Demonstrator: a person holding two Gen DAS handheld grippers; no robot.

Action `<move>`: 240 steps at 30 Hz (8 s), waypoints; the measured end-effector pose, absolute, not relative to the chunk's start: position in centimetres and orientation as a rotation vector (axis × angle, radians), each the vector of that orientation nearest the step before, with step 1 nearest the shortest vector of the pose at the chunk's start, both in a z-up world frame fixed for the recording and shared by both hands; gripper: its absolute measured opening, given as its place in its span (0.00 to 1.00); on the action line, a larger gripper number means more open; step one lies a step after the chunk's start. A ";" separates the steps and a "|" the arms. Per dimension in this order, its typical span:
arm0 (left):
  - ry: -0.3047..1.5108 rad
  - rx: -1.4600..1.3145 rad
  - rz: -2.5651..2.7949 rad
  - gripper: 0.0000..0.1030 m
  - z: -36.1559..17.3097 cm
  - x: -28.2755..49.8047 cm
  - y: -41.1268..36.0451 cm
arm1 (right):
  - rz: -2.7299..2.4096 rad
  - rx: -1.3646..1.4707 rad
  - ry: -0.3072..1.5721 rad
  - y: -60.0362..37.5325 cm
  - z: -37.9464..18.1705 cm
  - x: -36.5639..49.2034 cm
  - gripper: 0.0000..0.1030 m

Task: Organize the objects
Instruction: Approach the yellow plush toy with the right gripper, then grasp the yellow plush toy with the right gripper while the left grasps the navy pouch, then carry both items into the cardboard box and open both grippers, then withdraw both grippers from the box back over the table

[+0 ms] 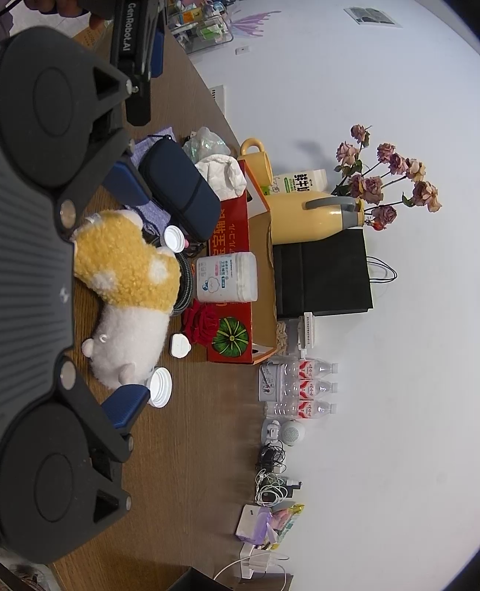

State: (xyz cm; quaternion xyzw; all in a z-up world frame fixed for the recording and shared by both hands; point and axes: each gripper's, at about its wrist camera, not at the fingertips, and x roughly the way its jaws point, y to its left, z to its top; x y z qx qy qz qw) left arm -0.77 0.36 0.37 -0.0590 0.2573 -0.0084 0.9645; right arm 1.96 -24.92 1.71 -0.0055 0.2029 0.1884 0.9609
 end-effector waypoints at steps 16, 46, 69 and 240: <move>0.519 -0.120 -0.017 1.00 0.4 -0.8 0.4 | 0.382 -0.010 0.411 -24.9 1.6 2.0 1.00; 0.492 -0.161 0.001 1.00 0.4 -1.1 2.3 | 0.440 -0.026 0.438 -23.4 2.1 1.1 0.93; 0.542 -0.229 0.025 1.00 -1.7 1.1 5.3 | 0.339 0.116 0.638 -21.6 -1.5 7.5 0.52; 0.467 -0.120 0.050 1.00 -0.2 7.3 4.0 | 0.336 -0.080 0.491 -25.0 -1.0 10.1 1.00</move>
